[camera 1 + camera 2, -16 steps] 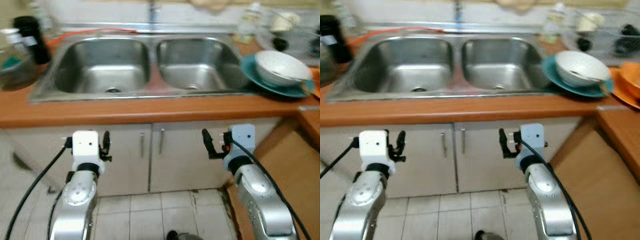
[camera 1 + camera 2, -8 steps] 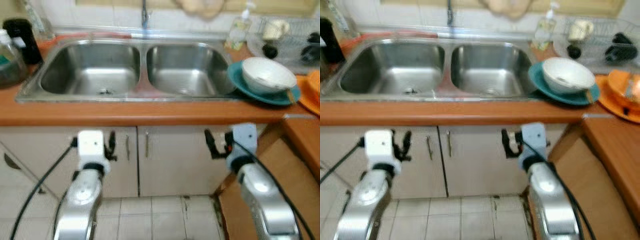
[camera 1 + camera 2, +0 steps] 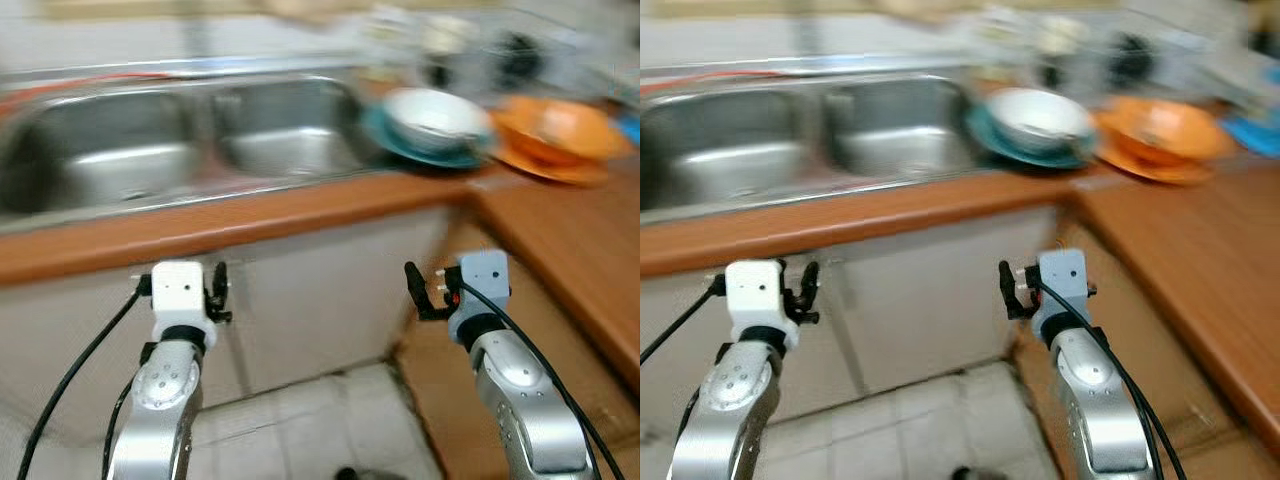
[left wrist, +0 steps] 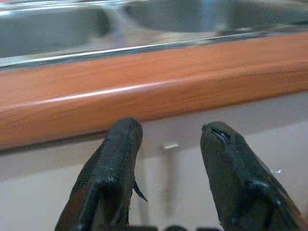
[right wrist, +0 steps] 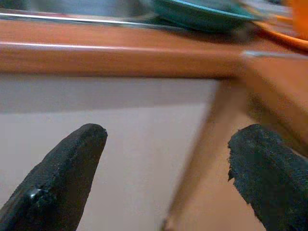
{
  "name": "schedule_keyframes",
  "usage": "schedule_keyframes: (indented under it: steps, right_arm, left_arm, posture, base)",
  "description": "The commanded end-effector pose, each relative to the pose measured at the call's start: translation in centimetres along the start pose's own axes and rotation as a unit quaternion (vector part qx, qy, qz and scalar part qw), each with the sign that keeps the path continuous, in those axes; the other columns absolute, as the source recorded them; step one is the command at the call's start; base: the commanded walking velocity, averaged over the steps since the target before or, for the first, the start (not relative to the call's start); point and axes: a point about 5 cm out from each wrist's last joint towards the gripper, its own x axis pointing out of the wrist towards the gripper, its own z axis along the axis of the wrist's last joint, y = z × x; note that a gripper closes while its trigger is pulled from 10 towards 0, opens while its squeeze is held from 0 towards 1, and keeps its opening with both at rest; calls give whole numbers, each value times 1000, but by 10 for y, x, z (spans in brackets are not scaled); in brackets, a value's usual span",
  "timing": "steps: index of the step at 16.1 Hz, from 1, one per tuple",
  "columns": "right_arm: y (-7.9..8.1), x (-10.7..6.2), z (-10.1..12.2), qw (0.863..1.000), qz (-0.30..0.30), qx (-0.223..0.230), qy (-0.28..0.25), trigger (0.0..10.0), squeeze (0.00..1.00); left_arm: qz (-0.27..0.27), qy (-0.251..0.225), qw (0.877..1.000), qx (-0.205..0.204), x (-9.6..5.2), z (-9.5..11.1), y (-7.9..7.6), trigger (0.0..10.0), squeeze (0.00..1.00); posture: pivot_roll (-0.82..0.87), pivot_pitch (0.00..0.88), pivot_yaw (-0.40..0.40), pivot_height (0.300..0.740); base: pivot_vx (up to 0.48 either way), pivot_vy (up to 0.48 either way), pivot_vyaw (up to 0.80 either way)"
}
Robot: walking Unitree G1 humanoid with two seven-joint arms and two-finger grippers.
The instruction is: Kitchen organization
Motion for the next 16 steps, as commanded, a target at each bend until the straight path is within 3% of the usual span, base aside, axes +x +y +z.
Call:
schedule_keyframes:
  steps: [1, 6, 8, 9, 14, 15, 16]
  right_arm:
    - [0, -1, 2, 1000, -4, -3, 0, 10000, 1000]
    - [1, 1, 5, 1000, 11, -14, -4, 10000, 1000]
    - [4, 1, 6, 999, 26, -32, -7, 10000, 1000]
    - [6, 2, 6, 999, 33, -37, -9, 10000, 1000]
    - [7, 2, 6, 999, 42, -34, -4, 10000, 1000]
    - [7, 2, 6, 999, 42, -34, -3, 10000, 910]
    - [7, 2, 6, 999, 42, -33, -2, 10000, 373]
  left_arm:
    - [1, 1, 1000, 1, 0, 0, 1, 10000, 0]
    - [10, -2, 1000, 8, 0, 0, 3, 10000, 0]
    - [13, 0, 1000, 4, 0, 0, 3, 10000, 0]
    - [26, 8, 999, -17, -1, -2, 5, 10000, 0]
    - [28, 2, 1000, -12, -2, -1, 7, 10000, 0]
    - [29, 3, 1000, -13, -2, -1, 7, 10000, 0]
    - [28, 2, 1000, -12, -2, -1, 7, 10000, 0]
  posture:
    - [-31, 0, -16, 740]
    - [-33, 0, -23, 740]
    - [-32, 0, -25, 740]
    - [-33, 0, -28, 740]
    - [-29, 0, -33, 740]
    - [-29, 0, -31, 740]
    - [-29, 0, -31, 740]
  base:
    - [0, 0, -800]
    - [0, 0, -741]
    - [0, -480, 0]
    - [0, 0, 0]
    - [0, 0, 0]
    - [0, 0, 0]
    - [0, 0, 0]
